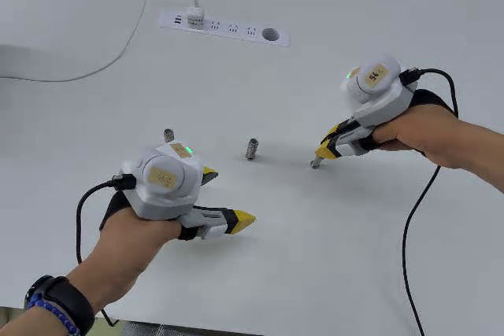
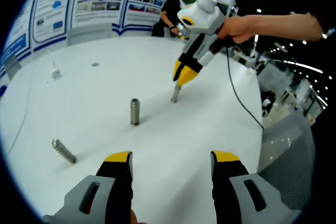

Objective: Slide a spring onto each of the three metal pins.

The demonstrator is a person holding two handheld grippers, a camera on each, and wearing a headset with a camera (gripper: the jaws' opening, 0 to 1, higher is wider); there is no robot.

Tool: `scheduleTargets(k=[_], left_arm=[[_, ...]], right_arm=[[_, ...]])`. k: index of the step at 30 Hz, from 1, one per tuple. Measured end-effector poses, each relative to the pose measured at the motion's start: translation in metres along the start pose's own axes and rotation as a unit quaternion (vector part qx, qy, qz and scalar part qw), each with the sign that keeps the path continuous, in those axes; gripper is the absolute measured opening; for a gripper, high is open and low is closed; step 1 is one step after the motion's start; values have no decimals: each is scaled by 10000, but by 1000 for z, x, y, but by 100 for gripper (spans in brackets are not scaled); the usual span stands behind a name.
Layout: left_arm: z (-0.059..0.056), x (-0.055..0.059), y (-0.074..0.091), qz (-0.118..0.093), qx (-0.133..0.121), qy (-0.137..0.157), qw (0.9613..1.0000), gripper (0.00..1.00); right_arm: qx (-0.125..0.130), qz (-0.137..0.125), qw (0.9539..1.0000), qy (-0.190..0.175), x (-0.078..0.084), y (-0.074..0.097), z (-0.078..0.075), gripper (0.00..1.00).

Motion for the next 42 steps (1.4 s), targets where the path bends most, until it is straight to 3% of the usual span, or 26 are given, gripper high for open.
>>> scheduleTargets(k=[26,37,42], left_arm=[[2,1,2,19,-29,48,10000,61],[3,3,3,41,-39,63,10000,61],[3,2,4,32,-53,64,10000,61]], right_arm=[[-32,62,9999,129,10,-24,4,13],[-41,82,9999,124,13,-28,7,15],[-32,73,9999,148,14,-26,7,20]])
Point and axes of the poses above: the centre of the closed fingertips' face, and the gripper's own axes: y roughly backward along the fingers, z roughly to its left, x roughly out of its underside, the point moved 9 cm from there along y, roughly backward along the fingers, and after that the axes turned 15 degrees about x, right-handed, at the moved point
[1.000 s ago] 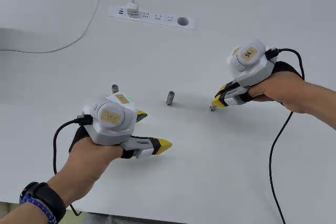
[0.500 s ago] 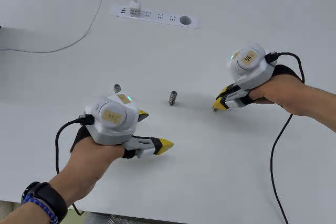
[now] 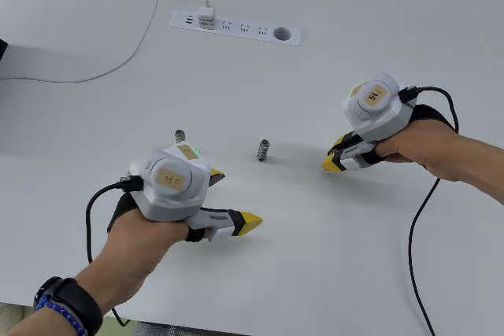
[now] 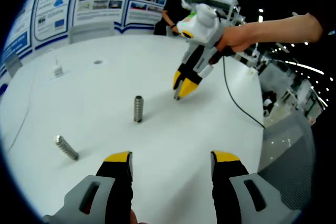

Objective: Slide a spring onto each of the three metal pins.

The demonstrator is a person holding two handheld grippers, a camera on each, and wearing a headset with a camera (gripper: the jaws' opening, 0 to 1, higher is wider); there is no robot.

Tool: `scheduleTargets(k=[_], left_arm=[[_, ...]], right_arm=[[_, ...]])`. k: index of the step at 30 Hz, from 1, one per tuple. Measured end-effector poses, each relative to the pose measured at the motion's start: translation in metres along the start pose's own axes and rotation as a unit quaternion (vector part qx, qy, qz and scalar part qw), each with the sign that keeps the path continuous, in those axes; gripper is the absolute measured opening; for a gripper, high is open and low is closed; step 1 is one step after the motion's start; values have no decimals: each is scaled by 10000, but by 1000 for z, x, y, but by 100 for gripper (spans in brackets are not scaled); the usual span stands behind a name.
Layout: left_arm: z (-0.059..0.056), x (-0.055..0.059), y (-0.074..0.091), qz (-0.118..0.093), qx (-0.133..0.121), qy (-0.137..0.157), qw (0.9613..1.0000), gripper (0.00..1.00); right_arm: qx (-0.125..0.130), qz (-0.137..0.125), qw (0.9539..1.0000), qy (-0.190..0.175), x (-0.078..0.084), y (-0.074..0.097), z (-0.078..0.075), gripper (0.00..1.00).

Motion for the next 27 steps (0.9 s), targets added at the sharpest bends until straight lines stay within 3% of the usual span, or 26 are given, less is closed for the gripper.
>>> scheduleTargets(k=[11,23,27], left_arm=[[-5,-1,1,-12,14,-46,10000,62],[-5,4,16,-18,-75,-31,10000,62],[-3,6,24,-49,-155,19,9999,62]], right_arm=[[129,-106,9998,-84,13,17,-1,31],[225,-464,9942,-949,35,33,6,41],[317,-684,9876,-1377,40,38,10,46]])
Point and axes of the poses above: the centre of the closed fingertips' face, and the gripper's own axes: y roughly backward along the fingers, z roughly to its left, x roughly out of its underside, the point moved 9 cm from there along y, roughly backward along the fingers, and after that the axes turned 15 degrees about x, right-handed, at the moved point
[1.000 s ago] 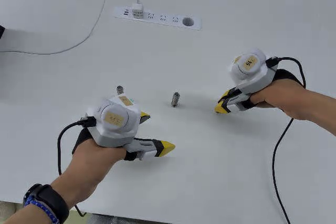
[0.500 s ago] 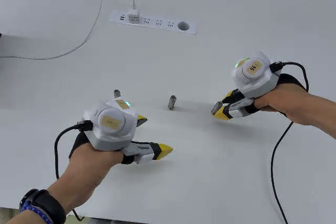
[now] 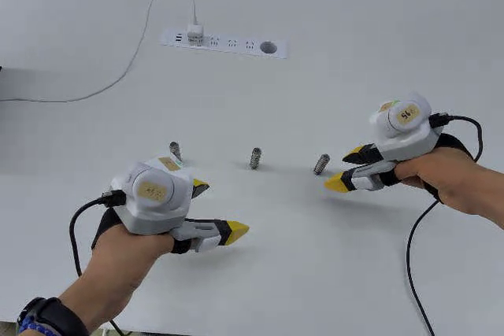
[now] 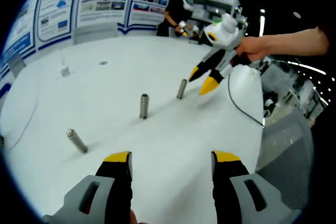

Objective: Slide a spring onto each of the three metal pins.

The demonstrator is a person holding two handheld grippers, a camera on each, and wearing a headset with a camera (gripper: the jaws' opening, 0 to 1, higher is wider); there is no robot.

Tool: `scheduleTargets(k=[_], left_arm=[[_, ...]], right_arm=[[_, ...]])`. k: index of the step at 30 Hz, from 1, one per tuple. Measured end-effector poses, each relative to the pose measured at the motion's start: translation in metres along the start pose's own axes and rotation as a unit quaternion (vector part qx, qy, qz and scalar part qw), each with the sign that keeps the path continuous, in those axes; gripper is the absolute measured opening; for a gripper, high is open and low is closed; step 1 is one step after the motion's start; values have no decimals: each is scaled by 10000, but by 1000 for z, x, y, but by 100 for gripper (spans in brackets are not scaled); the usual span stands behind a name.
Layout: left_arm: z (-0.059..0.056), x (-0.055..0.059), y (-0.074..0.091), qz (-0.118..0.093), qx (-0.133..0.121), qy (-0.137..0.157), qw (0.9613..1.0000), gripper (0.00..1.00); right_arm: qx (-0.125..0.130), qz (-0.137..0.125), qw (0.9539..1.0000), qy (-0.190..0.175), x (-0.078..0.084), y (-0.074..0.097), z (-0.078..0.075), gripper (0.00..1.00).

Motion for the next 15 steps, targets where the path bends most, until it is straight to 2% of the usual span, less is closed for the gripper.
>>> scheduleTargets(k=[7,15], left_arm=[[5,2,13,-26,-140,47,9999,63],[8,6,24,-48,-291,97,9995,65]], right_arm=[[72,-348,9971,-669,11,12,7,52],[146,-538,9931,-1032,24,17,20,58]])
Point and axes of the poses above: the centre of the closed fingertips' face, and the gripper's own axes: y roughly backward along the fingers, z roughly to its left, x roughly out of its underside, the point moved 9 cm from there along y, roughly backward along the fingers, and after that the axes turned 15 degrees about x, right-handed, at the moved point
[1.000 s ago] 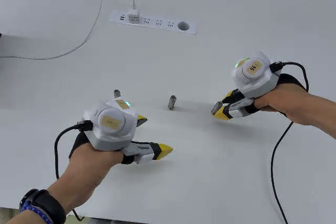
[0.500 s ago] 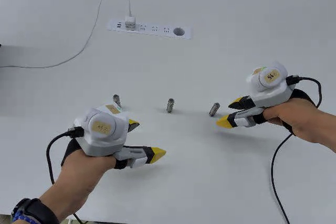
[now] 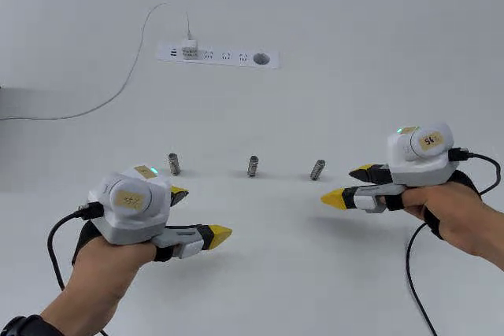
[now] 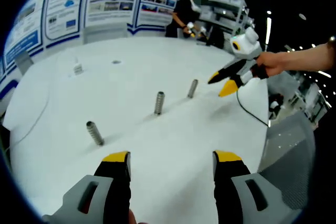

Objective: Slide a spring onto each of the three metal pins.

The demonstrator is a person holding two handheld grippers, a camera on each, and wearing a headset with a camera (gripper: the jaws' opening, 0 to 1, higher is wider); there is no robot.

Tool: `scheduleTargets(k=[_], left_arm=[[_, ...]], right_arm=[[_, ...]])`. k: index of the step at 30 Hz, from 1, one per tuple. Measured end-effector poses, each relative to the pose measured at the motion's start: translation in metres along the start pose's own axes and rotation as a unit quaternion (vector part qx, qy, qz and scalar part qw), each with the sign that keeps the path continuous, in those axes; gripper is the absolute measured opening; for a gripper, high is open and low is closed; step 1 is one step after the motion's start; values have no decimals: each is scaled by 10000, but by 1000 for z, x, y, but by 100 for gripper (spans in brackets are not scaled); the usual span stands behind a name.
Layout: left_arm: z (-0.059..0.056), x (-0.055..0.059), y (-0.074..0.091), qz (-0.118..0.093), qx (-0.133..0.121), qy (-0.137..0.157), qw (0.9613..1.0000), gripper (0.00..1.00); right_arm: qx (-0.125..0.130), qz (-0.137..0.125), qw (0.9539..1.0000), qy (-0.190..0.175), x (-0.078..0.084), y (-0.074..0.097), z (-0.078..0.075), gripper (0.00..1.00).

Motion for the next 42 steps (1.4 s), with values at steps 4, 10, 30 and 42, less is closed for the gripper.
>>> scheduleTargets(k=[4,10,30,42], left_arm=[[1,2,4,-7,-46,29,10000,65],[3,3,11,-16,-102,57,9999,66],[16,7,30,-108,-351,186,9992,70],[22,13,41,-173,-508,310,9981,74]], right_arm=[[24,-159,9997,-163,4,2,6,61],[22,-282,9990,-351,12,1,17,65],[-9,-552,9968,-575,20,5,49,80],[-52,-499,9977,-457,24,7,58,86]])
Point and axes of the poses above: the centre of the closed fingertips' face, and the gripper's own axes: y roughly backward along the fingers, z roughly to its left, x roughly out of its underside, the point moved 9 cm from there along y, roughly backward along the fingers, and after that the axes turned 15 degrees about x, right-handed, at the moved point
